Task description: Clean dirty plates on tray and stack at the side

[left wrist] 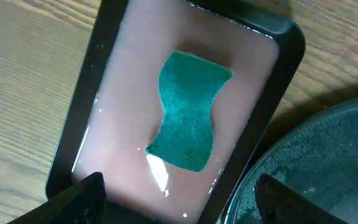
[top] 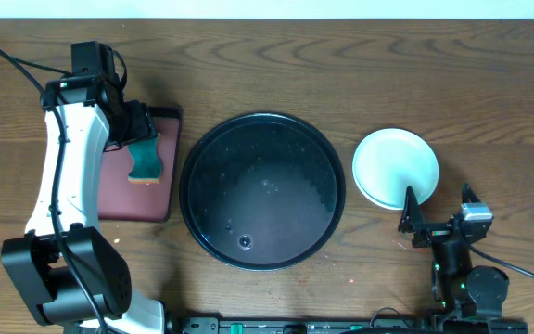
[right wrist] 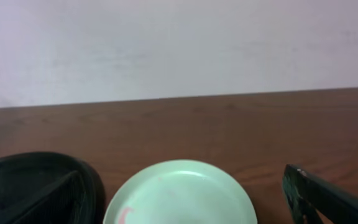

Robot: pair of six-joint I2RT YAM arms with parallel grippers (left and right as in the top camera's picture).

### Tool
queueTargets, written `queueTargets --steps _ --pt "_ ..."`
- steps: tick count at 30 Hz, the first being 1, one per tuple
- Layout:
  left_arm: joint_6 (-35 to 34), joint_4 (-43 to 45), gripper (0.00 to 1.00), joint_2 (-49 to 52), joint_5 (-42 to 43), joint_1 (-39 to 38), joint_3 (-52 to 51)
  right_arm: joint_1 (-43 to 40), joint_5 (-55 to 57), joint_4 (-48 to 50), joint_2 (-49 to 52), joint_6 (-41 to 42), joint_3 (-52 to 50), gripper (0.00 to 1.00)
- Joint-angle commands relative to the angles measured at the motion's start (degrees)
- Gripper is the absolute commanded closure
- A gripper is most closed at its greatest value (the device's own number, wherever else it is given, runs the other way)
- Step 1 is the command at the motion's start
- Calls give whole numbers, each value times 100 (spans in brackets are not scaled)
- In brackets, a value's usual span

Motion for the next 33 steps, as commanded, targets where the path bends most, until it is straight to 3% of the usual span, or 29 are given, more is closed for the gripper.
queueTargets --steps 1,33 --pt "-50 -24 23 35 -28 13 57 48 -39 -48 -42 -72 -20 1" --pt "-50 -26 23 35 -28 13 57 48 -101 -269 20 101 -17 1"
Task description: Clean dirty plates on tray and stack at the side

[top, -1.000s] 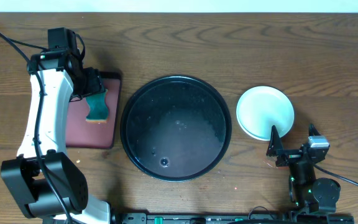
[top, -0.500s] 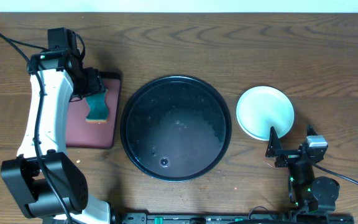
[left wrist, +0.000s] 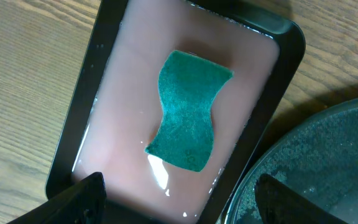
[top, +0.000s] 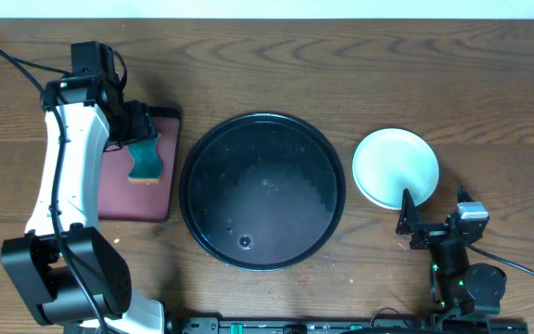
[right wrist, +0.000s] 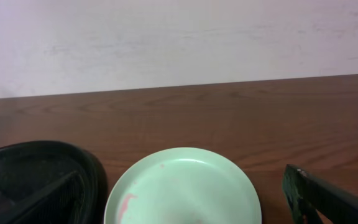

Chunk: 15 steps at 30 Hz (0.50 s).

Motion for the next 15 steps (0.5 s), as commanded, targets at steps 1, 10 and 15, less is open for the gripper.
queueTargets --steps 1,10,15 --pt "-50 -24 23 35 -26 13 57 48 -48 -24 13 72 -9 1" --pt "-55 227 23 -216 -166 -20 0 48 -48 -24 13 72 -9 1" --pt "-50 1615 23 -1034 192 -33 -728 48 -48 -24 13 72 -9 1"
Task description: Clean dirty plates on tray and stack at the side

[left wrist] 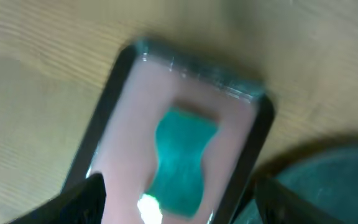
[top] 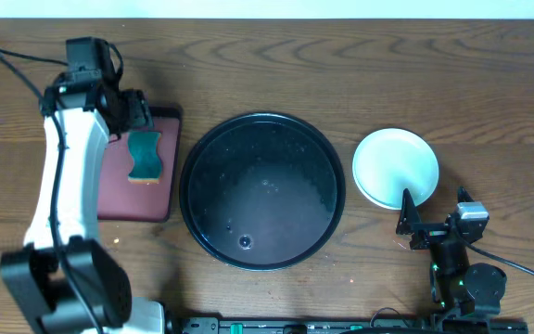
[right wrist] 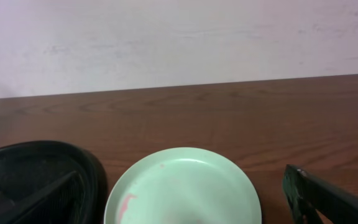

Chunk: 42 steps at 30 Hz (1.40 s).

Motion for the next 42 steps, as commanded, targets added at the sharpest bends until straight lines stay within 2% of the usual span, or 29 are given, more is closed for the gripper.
queueTargets --steps 1,9,13,21,29,38,39,42 --pt "-48 745 23 -920 315 -33 -713 48 -48 -24 13 72 -9 1" --pt "269 3099 22 -3316 444 -219 -3453 48 -48 -24 13 72 -9 1" --pt "848 3823 22 -4548 828 -221 -4712 48 -48 -24 13 72 -9 1" --pt "1226 4874 22 -6741 866 -225 -6771 48 -46 -24 13 72 -9 1" --pt "2114 5090 23 -8319 861 -562 -8046 48 -46 -24 13 70 -9 1" --pt "2120 4253 22 -8776 710 -568 -8183 48 -48 -24 13 72 -9 1" --pt "2120 4105 11 -8806 713 -568 -8183 48 -48 -24 13 72 -9 1" --pt "2116 4076 11 -8819 713 -575 -8183 48 -48 -24 13 72 -9 1"
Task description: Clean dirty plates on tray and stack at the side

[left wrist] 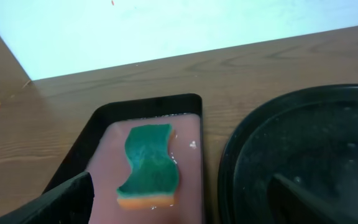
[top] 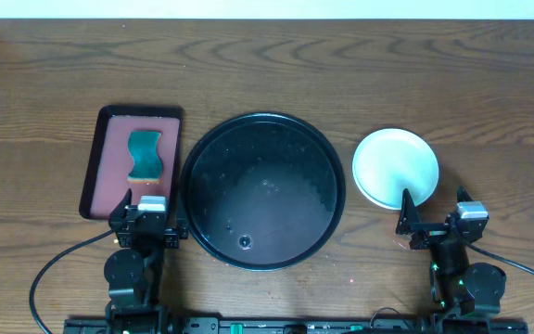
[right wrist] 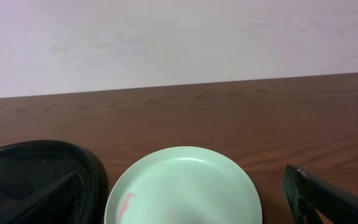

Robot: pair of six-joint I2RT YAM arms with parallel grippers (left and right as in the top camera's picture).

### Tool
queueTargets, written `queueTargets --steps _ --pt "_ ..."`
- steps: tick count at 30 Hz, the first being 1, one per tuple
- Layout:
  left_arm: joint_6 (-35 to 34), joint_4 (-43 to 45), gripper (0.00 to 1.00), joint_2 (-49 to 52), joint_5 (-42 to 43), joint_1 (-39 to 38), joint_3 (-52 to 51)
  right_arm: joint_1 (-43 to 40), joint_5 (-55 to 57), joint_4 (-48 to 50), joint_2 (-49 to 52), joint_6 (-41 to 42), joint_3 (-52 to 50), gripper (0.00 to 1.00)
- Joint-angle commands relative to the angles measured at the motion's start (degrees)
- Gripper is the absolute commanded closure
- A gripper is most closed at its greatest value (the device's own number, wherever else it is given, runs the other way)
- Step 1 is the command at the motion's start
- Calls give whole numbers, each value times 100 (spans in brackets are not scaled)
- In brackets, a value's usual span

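One pale green plate (top: pixel 396 167) lies on the table right of the round black tray (top: pixel 204 139); a pink smear marks its left rim in the right wrist view, on the plate (right wrist: pixel 185 186). The tray's wet bottom shows droplets. My right gripper (top: pixel 432 221) sits open just in front of the plate, not touching it. A green sponge (top: pixel 145 156) lies in pink liquid in a small rectangular tray (top: pixel 91 176). At the near table edge my left gripper (top: pixel 146 225) is open, facing the sponge (left wrist: pixel 151 165) with nothing between its fingers (left wrist: pixel 48 202).
The round tray's rim (left wrist: pixel 229 168) lies just right of the sponge tray (left wrist: pixel 191 102). A pale wall borders the table's far edge. Both arms are folded low at the near edge.
My left arm was stretched out over the sponge tray; now it is folded back at the near table edge, its gripper still open. The sponge, plate and right gripper have not moved.
My left gripper hung open right above the sponge in the pink liquid while my right gripper sat open in front of the plate, then slightly further back. Then the left gripper was further from the sponge. Now it rests folded at the near edge.
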Motion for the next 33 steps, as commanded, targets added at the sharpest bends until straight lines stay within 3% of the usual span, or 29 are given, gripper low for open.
queueTargets --steps 1,7,33 --pt "92 -271 11 -79 15 -35 -46 48 -46 -22 -13 55 -9 1" --pt "92 -271 11 -651 15 -35 -46 48 -46 -22 -13 55 -9 1" --pt "94 -258 11 -570 15 -39 -44 48 -46 -22 -13 55 -9 1"
